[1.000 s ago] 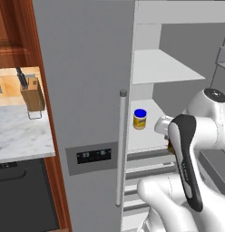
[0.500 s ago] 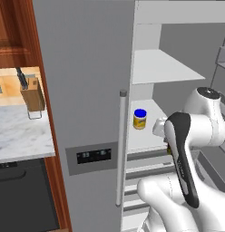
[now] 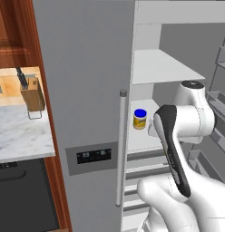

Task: Pick sweet potato from the fridge and place it on the plate on the counter.

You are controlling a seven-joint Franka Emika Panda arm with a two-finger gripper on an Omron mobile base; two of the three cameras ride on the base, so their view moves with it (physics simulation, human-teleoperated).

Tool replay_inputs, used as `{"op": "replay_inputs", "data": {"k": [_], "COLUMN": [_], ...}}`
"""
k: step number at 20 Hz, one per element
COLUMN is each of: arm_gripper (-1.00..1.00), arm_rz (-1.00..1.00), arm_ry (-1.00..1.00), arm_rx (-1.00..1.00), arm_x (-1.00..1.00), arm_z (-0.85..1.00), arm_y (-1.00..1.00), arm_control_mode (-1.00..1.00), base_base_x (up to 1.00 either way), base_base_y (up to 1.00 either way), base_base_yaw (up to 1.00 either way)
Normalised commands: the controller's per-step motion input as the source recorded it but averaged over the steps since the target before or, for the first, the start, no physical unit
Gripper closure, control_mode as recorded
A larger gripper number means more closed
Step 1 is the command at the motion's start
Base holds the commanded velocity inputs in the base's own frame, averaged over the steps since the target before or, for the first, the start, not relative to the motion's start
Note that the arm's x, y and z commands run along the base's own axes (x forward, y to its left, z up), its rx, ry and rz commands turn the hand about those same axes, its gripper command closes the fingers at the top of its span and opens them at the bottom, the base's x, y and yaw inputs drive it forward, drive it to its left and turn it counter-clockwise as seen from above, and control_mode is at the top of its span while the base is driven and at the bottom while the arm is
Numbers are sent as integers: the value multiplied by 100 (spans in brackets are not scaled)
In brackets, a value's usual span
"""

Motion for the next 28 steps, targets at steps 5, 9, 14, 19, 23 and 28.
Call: {"op": "replay_inputs", "data": {"k": [5,9,14,19,23,28], "arm_gripper": [100,100,100,100,100,100], "arm_rz": [0,0,0,0,0,0], "arm_ry": [0,0,0,0,0,0], "arm_rx": [0,0,0,0,0,0], "arm_x": [0,0,0,0,0,0], "arm_z": [0,0,0,0,0,0], "arm_y": [0,0,0,0,0,0], "arm_control_mode": [100,100,100,100,100,100], "base_base_x": [-28,-40,-46,-34,-26,-22], "base_base_y": [24,18,12,18,26,33], "base_base_yaw": [0,0,0,15,27,35]}}
